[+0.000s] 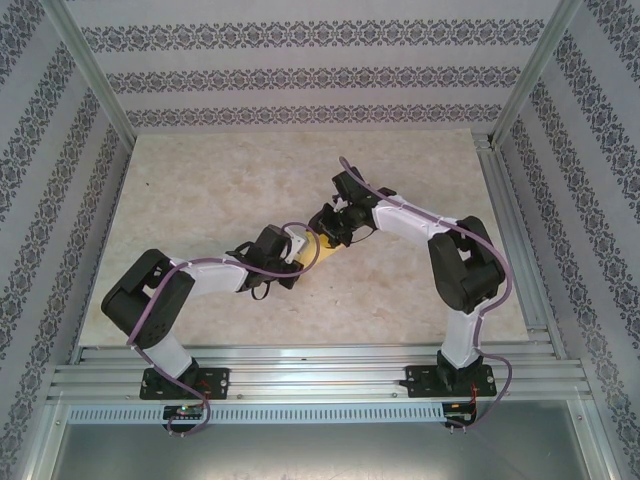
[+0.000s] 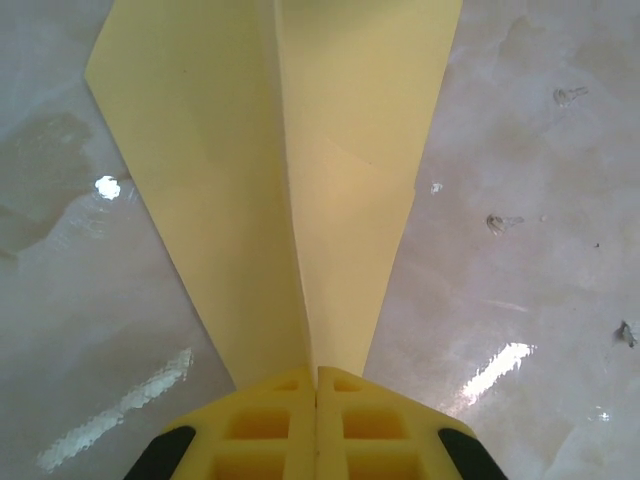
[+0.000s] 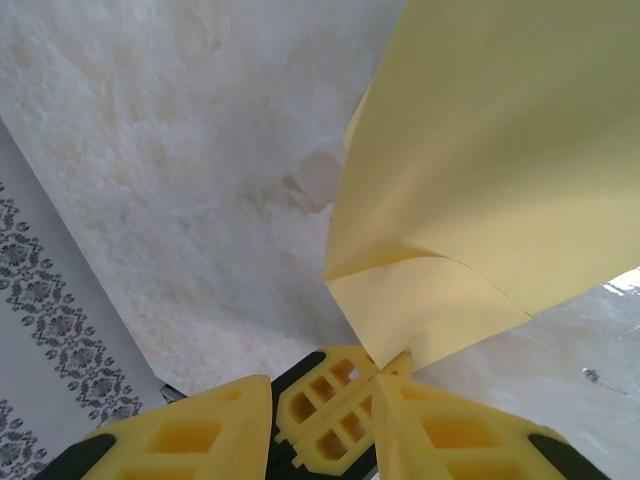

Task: Fold a paper plane with a square sheet of paper (fold left side to right side)
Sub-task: Fourth fold the wing at the center of the table.

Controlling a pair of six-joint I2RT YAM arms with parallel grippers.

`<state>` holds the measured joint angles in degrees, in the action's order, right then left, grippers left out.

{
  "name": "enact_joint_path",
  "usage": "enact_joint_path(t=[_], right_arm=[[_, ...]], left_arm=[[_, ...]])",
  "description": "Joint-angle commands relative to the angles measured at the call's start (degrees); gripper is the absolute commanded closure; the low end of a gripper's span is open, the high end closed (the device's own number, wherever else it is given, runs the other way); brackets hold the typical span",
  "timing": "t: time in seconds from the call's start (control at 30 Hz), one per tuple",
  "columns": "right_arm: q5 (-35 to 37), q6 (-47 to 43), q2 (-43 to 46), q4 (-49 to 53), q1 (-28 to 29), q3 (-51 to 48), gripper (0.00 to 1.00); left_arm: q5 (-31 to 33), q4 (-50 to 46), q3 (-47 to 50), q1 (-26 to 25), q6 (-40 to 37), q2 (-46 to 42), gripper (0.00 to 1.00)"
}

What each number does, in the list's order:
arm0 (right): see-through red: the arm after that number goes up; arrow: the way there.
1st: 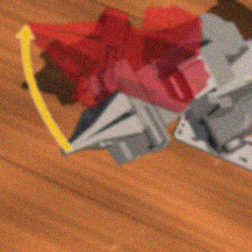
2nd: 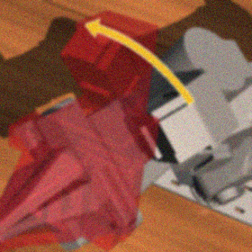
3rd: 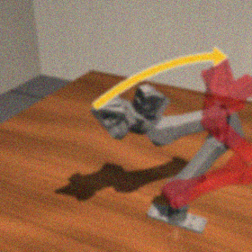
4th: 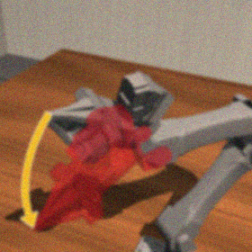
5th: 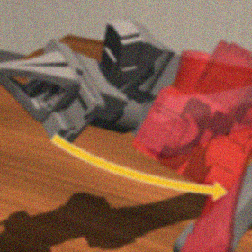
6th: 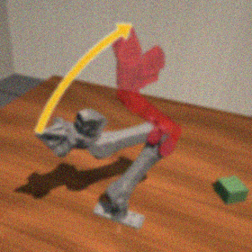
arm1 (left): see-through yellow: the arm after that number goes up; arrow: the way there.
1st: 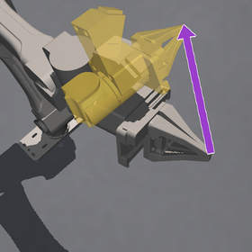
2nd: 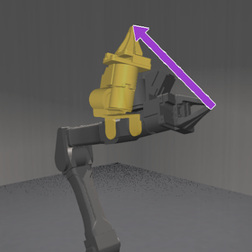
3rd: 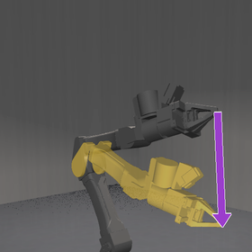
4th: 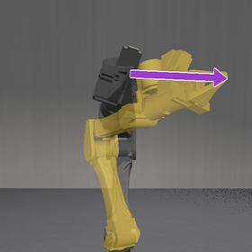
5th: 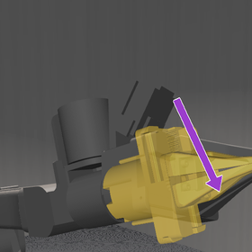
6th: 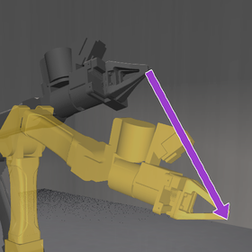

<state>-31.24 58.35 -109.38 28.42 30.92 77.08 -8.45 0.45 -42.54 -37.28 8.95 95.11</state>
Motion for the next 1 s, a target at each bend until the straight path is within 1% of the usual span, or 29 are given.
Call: enact_joint_path(t=[0.0, 0.23, 0.4, 0.7, 0.9, 0.97], right_arm=[[1.79, 1.22, -2.09, -0.66, 0.33, 0.86, 0.68], [2.37, -0.38, -4.41, 1.16, 0.72, 3.02, 0.69], [2.59, -0.7, -5.39, 1.56, 0.89, 4.07, 0.71], [3.12, -2.08, -7.2, 3.38, 1.5, 6.45, 0.72], [3.01, -2.26, -7.68, 3.3, 1.58, 6.51, 0.8], [3.05, -2.58, -7.69, 3.52, 1.54, 6.59, 0.85]], left_arm=[[1.18, -0.88, -1.56, -1.12, -1.53, 0.86, 0.96], [1.98, -1.57, -2.37, -1.86, -1.92, 1.68, 0.96], [2.47, -1.96, -2.51, -2.12, -2.25, 1.75, 0.96], [3.09, -2.03, -2.39, -2.38, -2.45, 1.66, 0.96], [3.51, -2.34, -2.57, -2.61, -2.62, 1.96, 0.96], [3.67, -2.38, -2.62, -2.54, -2.62, 1.92, 0.96]])
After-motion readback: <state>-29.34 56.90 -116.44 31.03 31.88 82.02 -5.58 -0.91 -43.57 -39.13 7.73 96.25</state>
